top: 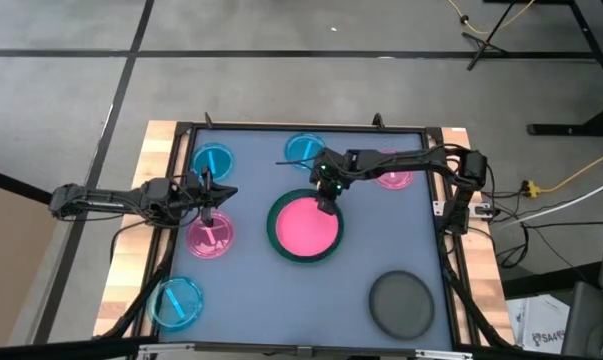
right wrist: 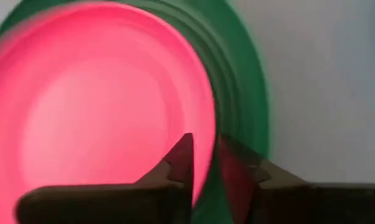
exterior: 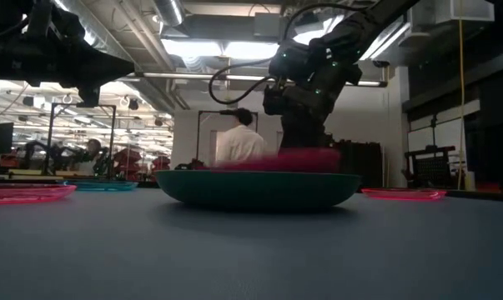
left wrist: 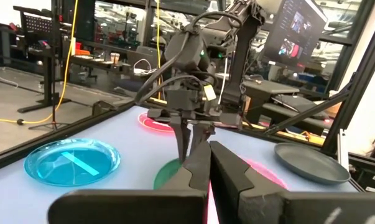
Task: Stack plastic plates
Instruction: Stack the pink plate on top of the green plate, then stack the black plate on top of the pink plate
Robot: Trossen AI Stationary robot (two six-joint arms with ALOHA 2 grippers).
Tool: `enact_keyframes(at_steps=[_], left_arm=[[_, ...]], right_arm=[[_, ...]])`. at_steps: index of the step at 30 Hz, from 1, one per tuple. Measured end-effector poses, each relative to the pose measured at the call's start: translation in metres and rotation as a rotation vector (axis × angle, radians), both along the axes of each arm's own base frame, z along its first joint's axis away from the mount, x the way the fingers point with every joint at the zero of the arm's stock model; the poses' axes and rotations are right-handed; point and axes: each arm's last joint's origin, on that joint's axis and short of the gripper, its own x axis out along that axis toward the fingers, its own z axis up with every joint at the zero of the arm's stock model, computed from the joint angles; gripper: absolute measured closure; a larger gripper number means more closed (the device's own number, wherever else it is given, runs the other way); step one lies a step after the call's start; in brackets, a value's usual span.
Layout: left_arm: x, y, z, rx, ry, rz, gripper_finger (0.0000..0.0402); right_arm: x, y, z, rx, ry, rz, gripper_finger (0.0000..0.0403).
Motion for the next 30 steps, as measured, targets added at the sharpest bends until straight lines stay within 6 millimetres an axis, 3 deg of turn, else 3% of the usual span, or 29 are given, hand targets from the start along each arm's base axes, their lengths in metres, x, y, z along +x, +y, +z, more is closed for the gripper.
enact_keyframes(at_steps=[5, 10, 15, 18, 30], left_arm=[[0.000, 0.000, 0.000, 0.001, 0.000, 0.000, 0.0401], [0.000, 0.000, 0.000, 0.000, 0.000, 0.000, 0.0401], [0.000, 0.000, 0.000, -0.001, 0.000, 0.000, 0.0401], [0.000, 0.000, 0.000, -0.001, 0.000, 0.000, 0.0401], [0.000, 0.000, 0.000, 0.001, 0.000, 0.001, 0.0401]], right_arm=[[-0.001, -0.001, 0.003, -0.056, 0.000, 0.013, 0.0292], [-0.013, 0.004, 0.028, -0.069, -0.022, 0.030, 0.0289], [-0.038, 0.027, 0.060, -0.067, 0.027, 0.098, 0.0292], [-0.055, 0.049, 0.069, -0.042, 0.060, 0.161, 0.0292], [-0.130, 0.108, 0.030, 0.115, 0.167, 0.110, 0.0292]])
